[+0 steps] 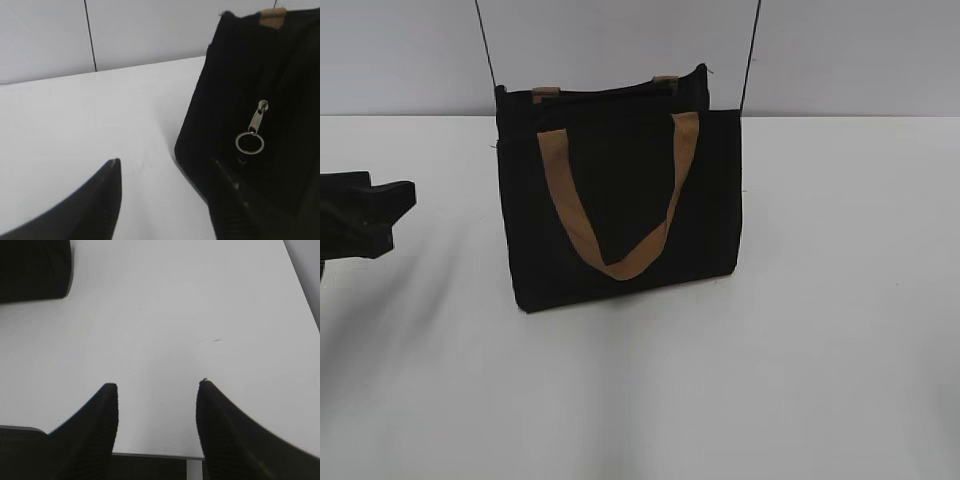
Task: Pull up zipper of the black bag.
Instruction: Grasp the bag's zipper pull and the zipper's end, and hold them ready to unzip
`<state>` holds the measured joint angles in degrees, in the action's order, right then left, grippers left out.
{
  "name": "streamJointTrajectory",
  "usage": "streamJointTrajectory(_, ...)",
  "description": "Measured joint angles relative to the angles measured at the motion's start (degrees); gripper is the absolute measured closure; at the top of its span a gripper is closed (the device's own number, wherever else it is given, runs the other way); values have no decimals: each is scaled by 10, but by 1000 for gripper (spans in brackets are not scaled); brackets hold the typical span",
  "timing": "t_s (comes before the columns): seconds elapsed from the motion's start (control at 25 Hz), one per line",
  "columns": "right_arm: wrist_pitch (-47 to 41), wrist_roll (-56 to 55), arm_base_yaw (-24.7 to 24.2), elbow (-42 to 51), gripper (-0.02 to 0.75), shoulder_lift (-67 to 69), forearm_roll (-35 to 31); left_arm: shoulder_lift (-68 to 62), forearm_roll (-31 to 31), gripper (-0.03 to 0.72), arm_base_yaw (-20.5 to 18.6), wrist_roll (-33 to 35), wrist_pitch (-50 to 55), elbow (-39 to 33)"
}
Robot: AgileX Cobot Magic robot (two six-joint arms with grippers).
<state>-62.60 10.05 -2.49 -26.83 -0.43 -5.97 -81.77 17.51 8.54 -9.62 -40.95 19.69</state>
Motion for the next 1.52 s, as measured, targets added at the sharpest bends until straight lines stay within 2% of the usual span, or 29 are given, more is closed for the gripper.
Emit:
streamJointTrajectory(0.16, 0, 0, 0, 0, 349, 0, 0, -80, 42, 272, -5, -1, -117, 1)
streamJointTrajectory(0.24, 0, 0, 0, 0, 349, 0, 0, -118, 90, 272, -20, -6, -156, 7)
streamJointTrajectory(0.52, 0, 0, 0, 0, 349, 0, 0, -233, 265, 272, -81, -88, -190, 91)
streamJointTrajectory(0.84, 0, 0, 0, 0, 349, 0, 0, -313, 405, 272, -84, -144, -196, 195)
streamJointTrajectory(0.96, 0, 0, 0, 0, 349, 0, 0, -326, 430, 272, -84, -154, -198, 212)
streamJointTrajectory(1.16, 0, 0, 0, 0, 349, 0, 0, -344, 434, 272, -82, -157, -201, 214)
streamJointTrajectory(1.52, 0, 0, 0, 0, 349, 0, 0, -365, 425, 288, -49, -157, -202, 249)
